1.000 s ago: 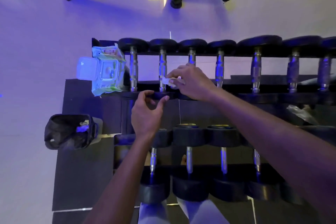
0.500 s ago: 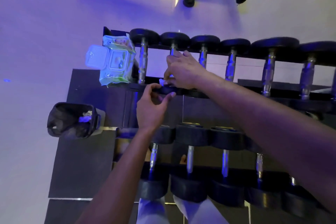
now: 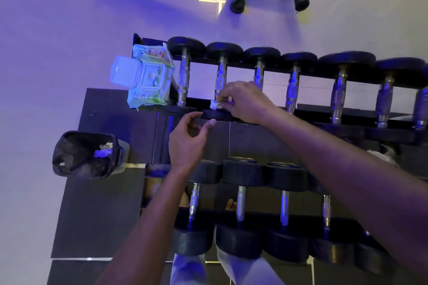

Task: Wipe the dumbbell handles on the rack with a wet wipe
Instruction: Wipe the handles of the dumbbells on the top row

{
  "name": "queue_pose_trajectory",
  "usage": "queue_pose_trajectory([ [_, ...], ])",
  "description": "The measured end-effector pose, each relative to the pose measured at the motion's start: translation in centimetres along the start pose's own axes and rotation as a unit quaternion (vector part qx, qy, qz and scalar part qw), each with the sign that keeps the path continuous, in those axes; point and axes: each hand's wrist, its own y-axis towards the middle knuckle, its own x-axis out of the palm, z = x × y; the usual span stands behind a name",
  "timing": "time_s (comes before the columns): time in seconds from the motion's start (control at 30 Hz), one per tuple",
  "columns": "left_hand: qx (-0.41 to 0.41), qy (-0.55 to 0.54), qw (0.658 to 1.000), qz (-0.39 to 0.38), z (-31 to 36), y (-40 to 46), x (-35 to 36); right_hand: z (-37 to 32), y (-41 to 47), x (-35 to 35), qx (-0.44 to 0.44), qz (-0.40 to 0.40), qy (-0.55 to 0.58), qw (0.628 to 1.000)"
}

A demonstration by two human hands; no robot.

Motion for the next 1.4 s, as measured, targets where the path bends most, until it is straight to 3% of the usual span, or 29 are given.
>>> queue_pose_trajectory([
  [0.1, 0.001, 0.001, 1.0, 0.007, 0.2, 0.1, 0.1, 0.1, -0.3, 0.5, 0.081, 0.007, 0.101, 0.992],
  [0.3, 0.009, 0.007, 1.0, 0.011, 0.3, 0.6, 0.2, 0.9, -0.6, 1.4, 0.16, -0.009, 0.151, 0.975],
  [0.43, 0.007, 0.008, 1.0, 0.006, 0.3, 0.7, 0.0, 1.0, -0.1, 1.3, 0.162, -0.024, 0.155, 0.974],
  [0.57, 0.004, 0.01, 1.0, 0.006, 0.7, 0.7, 0.1, 0.4, -0.8, 1.5, 0.128, 0.027, 0.201, 0.971],
  [0.93, -0.008, -0.006, 1.0, 0.008, 0.7, 0.6, 0.0, -0.1, 0.0, 1.4, 0.072, 0.019, 0.137, 0.988],
  [1.4, 0.013, 0.005, 1.0, -0.004, 0.4, 0.9, -0.3, 0.8, 5.6, 0.6, 0.151, 0.316, 0.132, 0.927],
])
